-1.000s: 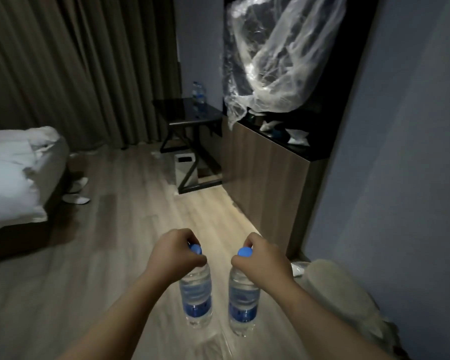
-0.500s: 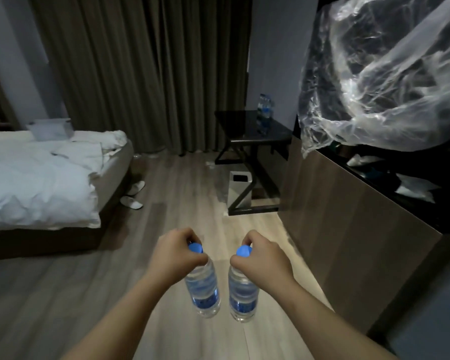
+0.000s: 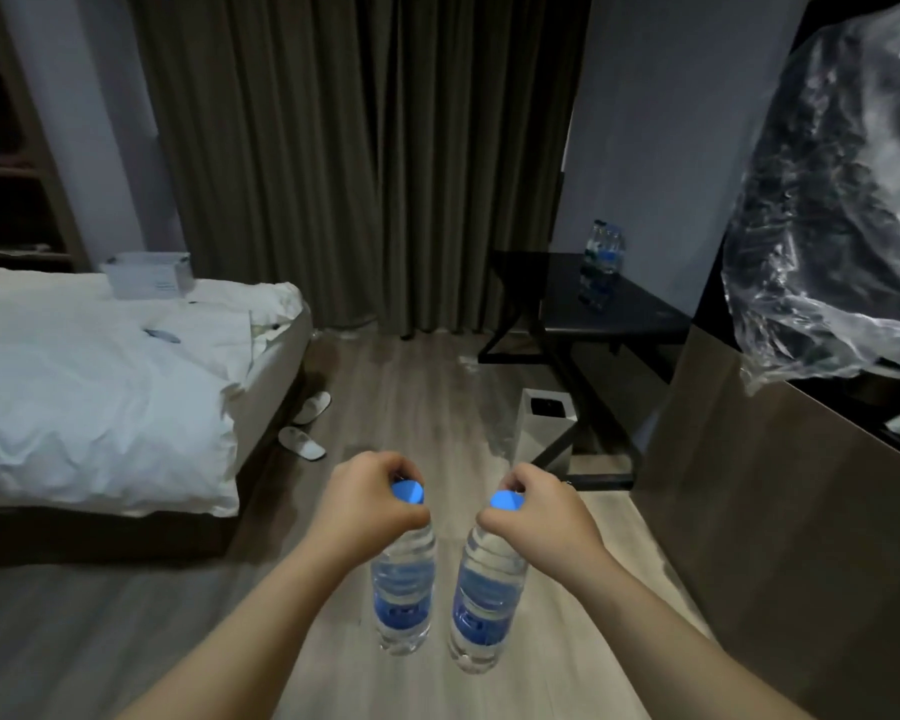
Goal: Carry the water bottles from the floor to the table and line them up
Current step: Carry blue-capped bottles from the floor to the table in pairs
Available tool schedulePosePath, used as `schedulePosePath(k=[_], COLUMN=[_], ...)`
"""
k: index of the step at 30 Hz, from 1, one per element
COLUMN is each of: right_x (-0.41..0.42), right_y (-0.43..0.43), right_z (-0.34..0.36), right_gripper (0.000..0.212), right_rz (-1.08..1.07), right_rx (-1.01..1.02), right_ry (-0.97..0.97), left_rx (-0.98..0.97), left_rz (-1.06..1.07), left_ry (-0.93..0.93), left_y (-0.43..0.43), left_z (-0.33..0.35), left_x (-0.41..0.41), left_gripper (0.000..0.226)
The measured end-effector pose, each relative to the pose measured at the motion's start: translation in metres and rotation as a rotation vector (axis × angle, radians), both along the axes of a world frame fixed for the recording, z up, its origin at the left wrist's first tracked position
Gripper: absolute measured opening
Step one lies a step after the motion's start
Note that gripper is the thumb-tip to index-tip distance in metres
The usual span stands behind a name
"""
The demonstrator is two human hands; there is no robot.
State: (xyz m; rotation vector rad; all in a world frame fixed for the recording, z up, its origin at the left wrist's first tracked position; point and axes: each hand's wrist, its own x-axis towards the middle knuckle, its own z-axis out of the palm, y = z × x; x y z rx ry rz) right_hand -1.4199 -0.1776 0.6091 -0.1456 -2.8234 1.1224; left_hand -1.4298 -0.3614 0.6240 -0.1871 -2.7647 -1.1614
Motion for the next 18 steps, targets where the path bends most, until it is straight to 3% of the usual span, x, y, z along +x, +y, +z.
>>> schedulePosePath(k=[9,18], right_x=[-0.139,-0.298], right_y=[-0.056,-0.055], right_z=[0.005,0.000], right_gripper=[0.024,0.024], right_rz=[-0.032,0.001], right_rx=[-0.047,-0.074], right_ry=[0.058,0.075], left_rx=[-0.063,-0.031], left_rz=[0.004,-0.009], left_ry=[0.018,0.017], left_y=[-0.057,-0.056], left_z=[0.004,-0.009], left_x=[-0.139,-0.296], left_gripper=[0.018,0.028])
